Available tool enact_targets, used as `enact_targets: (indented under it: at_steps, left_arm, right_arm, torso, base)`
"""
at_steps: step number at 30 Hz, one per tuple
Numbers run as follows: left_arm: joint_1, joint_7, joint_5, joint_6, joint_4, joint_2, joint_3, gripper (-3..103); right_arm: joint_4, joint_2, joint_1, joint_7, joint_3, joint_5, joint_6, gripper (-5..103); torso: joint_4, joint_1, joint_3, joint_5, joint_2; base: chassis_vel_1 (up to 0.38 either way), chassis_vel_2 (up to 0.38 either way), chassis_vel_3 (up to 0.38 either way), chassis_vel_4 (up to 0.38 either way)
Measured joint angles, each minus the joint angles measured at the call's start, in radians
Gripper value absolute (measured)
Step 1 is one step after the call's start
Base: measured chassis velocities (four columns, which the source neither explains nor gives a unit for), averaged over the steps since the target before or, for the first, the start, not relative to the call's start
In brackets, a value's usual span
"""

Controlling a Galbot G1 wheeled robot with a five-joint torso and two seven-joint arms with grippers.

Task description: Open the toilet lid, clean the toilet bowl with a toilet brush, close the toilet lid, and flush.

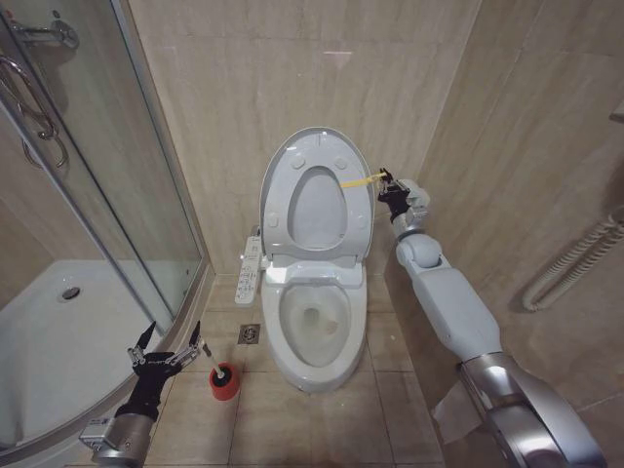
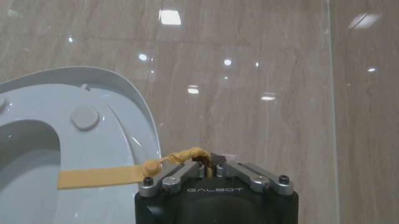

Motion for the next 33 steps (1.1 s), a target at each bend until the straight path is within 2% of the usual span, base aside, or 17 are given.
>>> enact_targets:
  at_steps: [2, 7, 8, 15, 16, 22, 23, 30, 31, 33]
  left_arm:
    - [0.000, 0.000, 0.000, 0.000, 0.000, 0.000, 0.000, 100]
    - [0.000, 0.000, 0.000, 0.000, 0.000, 0.000, 0.000, 100]
    - [0.000, 0.000, 0.000, 0.000, 0.000, 0.000, 0.000, 100]
    - [0.000, 0.000, 0.000, 0.000, 0.000, 0.000, 0.000, 100]
    - [0.000, 0.000, 0.000, 0.000, 0.000, 0.000, 0.000, 100]
    - [0.000, 0.000, 0.000, 0.000, 0.000, 0.000, 0.000, 100]
    - [0.000, 0.000, 0.000, 0.000, 0.000, 0.000, 0.000, 100]
    - [0.000, 0.000, 0.000, 0.000, 0.000, 0.000, 0.000, 100]
    - [0.000, 0.000, 0.000, 0.000, 0.000, 0.000, 0.000, 100]
    - [0.000, 0.000, 0.000, 0.000, 0.000, 0.000, 0.000, 100]
  right_arm:
    - [0.010, -0.001, -0.004, 0.004, 0.000, 0.000, -0.007, 9]
    - [0.026, -0.003, -0.011, 0.012, 0.003, 0.003, -0.020, 9]
    - [0.028, -0.003, -0.012, 0.013, 0.004, 0.005, -0.022, 37]
    - [0.032, -0.006, -0.034, 0.013, 0.008, 0.006, -0.026, 37]
    - [0.032, -0.006, -0.039, 0.013, 0.009, 0.006, -0.026, 63]
    - [0.030, -0.012, -0.059, 0.014, 0.010, -0.003, -0.025, 63]
    - [0.029, -0.013, -0.062, 0.014, 0.011, -0.005, -0.025, 90]
    - [0.012, -0.022, -0.078, 0.010, 0.020, -0.023, -0.022, 90]
    - [0.011, -0.023, -0.081, 0.009, 0.021, -0.024, -0.021, 100]
    - [0.012, -0.028, -0.089, 0.009, 0.023, -0.024, -0.020, 100]
  torso:
    - [0.0000, 0.000, 0.000, -0.0001, 0.000]
    - [-0.0001, 0.000, 0.000, -0.0001, 0.000]
    - [0.0001, 0.000, 0.000, -0.0001, 0.000]
    - [0.0003, 0.000, 0.000, -0.0001, 0.000]
    - [0.0003, 0.000, 0.000, -0.0001, 0.000]
    - [-0.0004, 0.000, 0.000, -0.0001, 0.000]
    - [-0.0004, 0.000, 0.000, -0.0001, 0.000]
    - [0.0007, 0.000, 0.000, 0.0000, 0.000]
    - [0.0008, 0.000, 0.000, -0.0001, 0.000]
    - [0.0008, 0.000, 0.000, -0.0001, 0.000]
  base:
    - [0.000, 0.000, 0.000, 0.000]
    - [0.000, 0.000, 0.000, 0.000]
    - [0.000, 0.000, 0.000, 0.000]
    - [0.000, 0.000, 0.000, 0.000]
    - [0.000, 0.000, 0.000, 0.000]
    - [0.000, 0.000, 0.000, 0.000]
    - [0.000, 0.000, 0.000, 0.000]
    - [0.000, 0.000, 0.000, 0.000]
    - [0.000, 0.000, 0.000, 0.000]
    - [0.000, 0.000, 0.000, 0.000]
